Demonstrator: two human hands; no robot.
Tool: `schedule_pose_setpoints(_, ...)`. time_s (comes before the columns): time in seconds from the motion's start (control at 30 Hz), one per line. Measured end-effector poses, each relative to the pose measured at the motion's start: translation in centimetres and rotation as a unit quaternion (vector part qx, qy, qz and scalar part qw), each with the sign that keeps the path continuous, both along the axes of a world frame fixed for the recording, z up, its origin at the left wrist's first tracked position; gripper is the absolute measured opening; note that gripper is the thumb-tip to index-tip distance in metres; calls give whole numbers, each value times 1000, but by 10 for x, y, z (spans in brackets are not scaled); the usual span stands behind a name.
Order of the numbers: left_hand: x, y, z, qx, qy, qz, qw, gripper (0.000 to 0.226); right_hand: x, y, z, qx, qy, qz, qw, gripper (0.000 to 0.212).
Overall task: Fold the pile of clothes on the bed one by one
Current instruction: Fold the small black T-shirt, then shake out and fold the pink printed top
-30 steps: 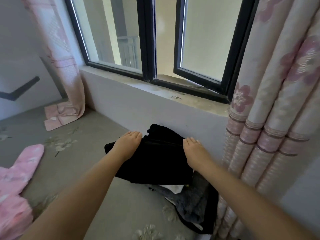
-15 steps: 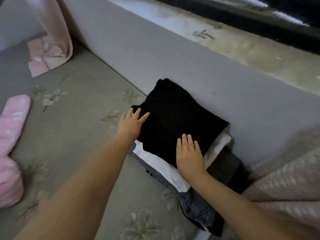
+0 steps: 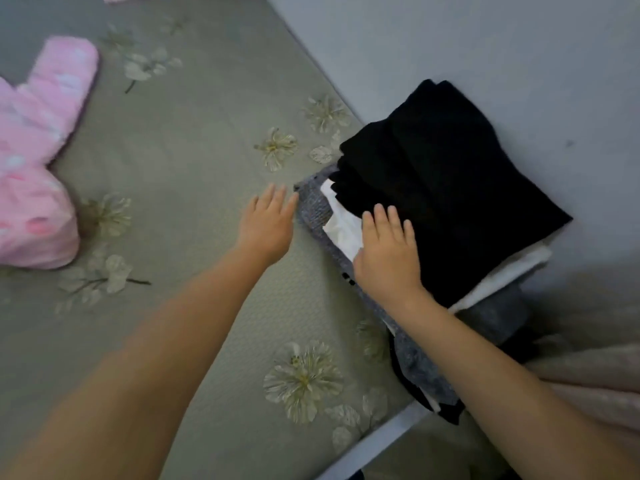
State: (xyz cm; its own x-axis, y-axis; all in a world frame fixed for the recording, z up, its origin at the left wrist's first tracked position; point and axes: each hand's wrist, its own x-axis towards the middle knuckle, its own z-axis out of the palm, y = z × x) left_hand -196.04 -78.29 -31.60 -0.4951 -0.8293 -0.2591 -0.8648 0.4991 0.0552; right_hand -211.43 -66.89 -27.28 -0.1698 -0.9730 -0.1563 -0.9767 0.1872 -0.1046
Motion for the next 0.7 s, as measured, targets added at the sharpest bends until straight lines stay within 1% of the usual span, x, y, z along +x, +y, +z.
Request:
schedule_pose_setpoints(0.13, 135, 10, -17, 14, -22, 98, 995, 55, 114, -40, -30, 41, -45, 91, 994, 56)
schedule_pose_setpoints(0.23, 251, 33, -42, 10, -18, 194, 981, 56, 211, -61, -61, 63, -65, 145, 985, 58)
schedule_pose_setpoints(0.33, 359, 64, -71, 33, -30, 297, 954, 57, 296, -76, -91, 82, -62, 195, 975, 59)
schedule_pose_setpoints(0.43, 446, 90, -103, 72, -30, 388, 918, 57, 362, -86, -122, 104, -49, 220, 969, 58)
schedule_pose_setpoints(0.5, 484, 99, -126, 98, -5, 437, 894, 58, 394, -93, -140, 111, -36, 226, 967, 60)
schedule_pose_setpoints(0.6, 513, 106, -163, 102, 46, 472, 874, 61, 430, -113, -162, 110, -16, 245, 963, 69)
schedule_pose_setpoints(0.7, 522, 116, -191, 65, 85, 489, 866, 66, 460, -148, -174, 51, -5, 272, 961, 76)
